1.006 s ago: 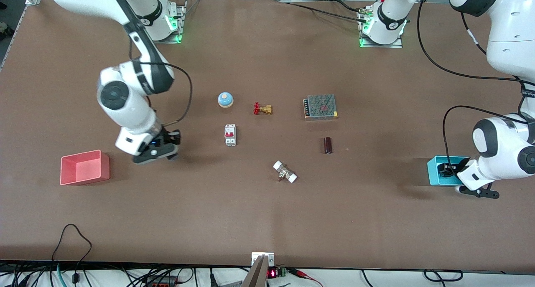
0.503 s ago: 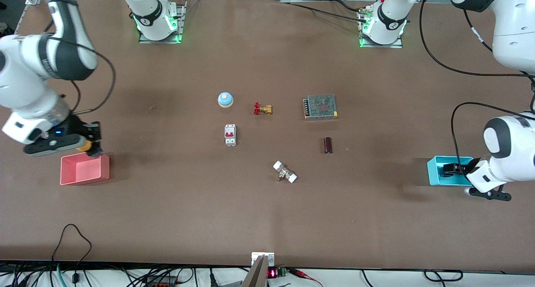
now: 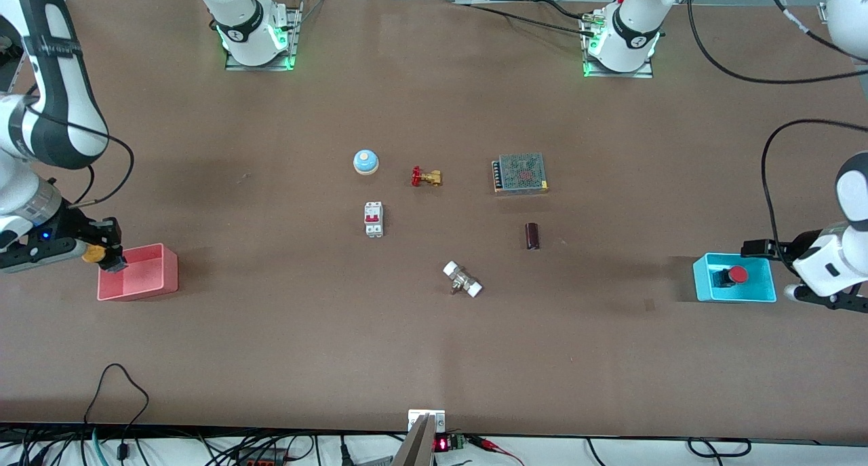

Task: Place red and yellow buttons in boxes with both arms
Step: 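Carry the yellow button over the pink box with the right gripper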

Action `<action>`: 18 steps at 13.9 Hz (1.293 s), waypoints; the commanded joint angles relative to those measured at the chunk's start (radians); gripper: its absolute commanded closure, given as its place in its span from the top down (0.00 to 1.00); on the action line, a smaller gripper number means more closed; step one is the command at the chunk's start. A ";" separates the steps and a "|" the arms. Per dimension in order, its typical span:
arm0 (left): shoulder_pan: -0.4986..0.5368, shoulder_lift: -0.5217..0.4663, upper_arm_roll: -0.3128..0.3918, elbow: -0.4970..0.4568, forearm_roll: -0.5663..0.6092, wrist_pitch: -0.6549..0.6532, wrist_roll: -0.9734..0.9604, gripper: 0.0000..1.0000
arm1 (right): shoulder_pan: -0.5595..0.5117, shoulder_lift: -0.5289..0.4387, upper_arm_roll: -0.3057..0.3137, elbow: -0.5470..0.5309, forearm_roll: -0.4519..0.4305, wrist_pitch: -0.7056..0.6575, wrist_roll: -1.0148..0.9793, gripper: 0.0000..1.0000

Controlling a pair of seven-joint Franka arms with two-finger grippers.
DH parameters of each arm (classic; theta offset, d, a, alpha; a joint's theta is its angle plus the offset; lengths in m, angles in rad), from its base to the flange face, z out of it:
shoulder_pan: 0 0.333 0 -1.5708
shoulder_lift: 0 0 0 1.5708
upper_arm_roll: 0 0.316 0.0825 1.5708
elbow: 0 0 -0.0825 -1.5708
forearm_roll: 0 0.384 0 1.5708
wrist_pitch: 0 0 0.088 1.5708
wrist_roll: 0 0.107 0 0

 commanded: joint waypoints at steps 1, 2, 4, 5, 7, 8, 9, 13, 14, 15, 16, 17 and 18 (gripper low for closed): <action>-0.007 -0.101 -0.061 -0.001 -0.004 -0.079 -0.003 1.00 | -0.006 0.068 -0.010 0.029 0.023 0.044 0.000 0.08; -0.022 -0.125 -0.095 0.027 0.000 -0.108 -0.021 1.00 | -0.006 0.086 -0.019 0.029 0.042 0.048 0.001 0.08; -0.042 -0.179 -0.128 0.045 0.004 -0.191 -0.118 1.00 | -0.005 0.106 -0.027 0.029 0.078 0.049 0.000 0.08; -0.051 -0.217 -0.144 0.032 0.004 -0.220 -0.173 1.00 | -0.006 0.118 -0.030 0.029 0.079 0.057 0.000 0.08; -0.051 -0.297 -0.165 -0.043 0.004 -0.205 -0.193 1.00 | -0.005 0.137 -0.042 0.028 0.079 0.093 0.000 0.08; -0.050 -0.344 -0.168 -0.103 0.004 -0.168 -0.195 1.00 | -0.005 0.146 -0.045 0.028 0.079 0.101 0.001 0.08; -0.048 -0.387 -0.171 -0.156 -0.002 -0.136 -0.204 1.00 | -0.005 0.155 -0.047 0.028 0.079 0.110 0.003 0.08; -0.045 -0.409 -0.171 -0.122 0.001 -0.145 -0.207 1.00 | -0.005 0.203 -0.048 0.026 0.079 0.164 0.023 0.08; -0.045 -0.403 -0.169 -0.097 0.001 -0.153 -0.212 1.00 | -0.005 0.212 -0.047 0.026 0.079 0.175 0.026 0.08; -0.045 -0.400 -0.169 -0.087 0.004 -0.157 -0.213 1.00 | -0.003 0.221 -0.047 0.026 0.079 0.179 0.026 0.08; -0.045 -0.403 -0.171 -0.088 0.001 -0.165 -0.215 1.00 | -0.003 0.224 -0.047 0.026 0.079 0.184 0.026 0.08; -0.047 -0.403 -0.171 -0.085 0.001 -0.174 -0.213 1.00 | -0.003 0.226 -0.047 0.026 0.079 0.187 0.026 0.08; -0.047 -0.405 -0.172 -0.085 -0.008 -0.176 -0.213 1.00 | -0.003 0.229 -0.047 0.026 0.079 0.189 0.026 0.08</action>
